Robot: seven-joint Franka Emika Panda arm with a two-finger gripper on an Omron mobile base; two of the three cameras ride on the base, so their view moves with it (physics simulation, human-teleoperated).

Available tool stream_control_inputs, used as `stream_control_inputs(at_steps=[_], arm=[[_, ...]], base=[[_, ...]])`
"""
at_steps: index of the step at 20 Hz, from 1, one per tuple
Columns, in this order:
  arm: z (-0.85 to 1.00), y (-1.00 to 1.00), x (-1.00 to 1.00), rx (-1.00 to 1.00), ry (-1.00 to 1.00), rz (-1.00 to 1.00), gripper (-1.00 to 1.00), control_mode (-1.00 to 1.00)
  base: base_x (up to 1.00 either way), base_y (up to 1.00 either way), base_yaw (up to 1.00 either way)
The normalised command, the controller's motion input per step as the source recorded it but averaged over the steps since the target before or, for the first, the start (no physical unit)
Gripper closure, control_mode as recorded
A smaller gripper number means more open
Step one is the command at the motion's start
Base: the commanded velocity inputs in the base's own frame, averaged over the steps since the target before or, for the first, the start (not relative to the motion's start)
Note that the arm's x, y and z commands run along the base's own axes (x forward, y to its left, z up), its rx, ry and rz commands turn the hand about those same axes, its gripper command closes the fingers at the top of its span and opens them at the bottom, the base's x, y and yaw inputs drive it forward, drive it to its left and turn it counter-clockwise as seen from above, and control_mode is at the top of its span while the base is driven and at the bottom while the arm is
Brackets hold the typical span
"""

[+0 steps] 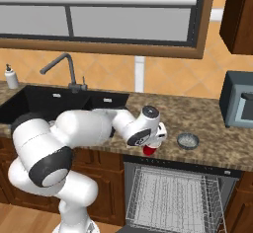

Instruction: Pick up the cup and bowl from the counter, place them in the dishwasher, and close the dishwasher door.

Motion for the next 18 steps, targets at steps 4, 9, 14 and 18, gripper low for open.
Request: stream_control_inputs(at_steps=[4,9,14,18], arm=[[-0.12,0.00,-0.76,-0.01,0.00,0.12,1.00,-1.00],[-0.18,0.00,-0.53,0.00,0.00,0.08,1.00,-1.00],[-0.50,-0.04,-0.04,-0.06,0.02,0.00,1.00,-1.00],[-0.60,-0.15,0.00,-0.01,0.03,-0.01,1.00,-1.00]], base=[[0.00,0.00,0.00],[0.00,0.00,0.00],[0.00,0.00,0.00],[0.00,0.00,0.00]])
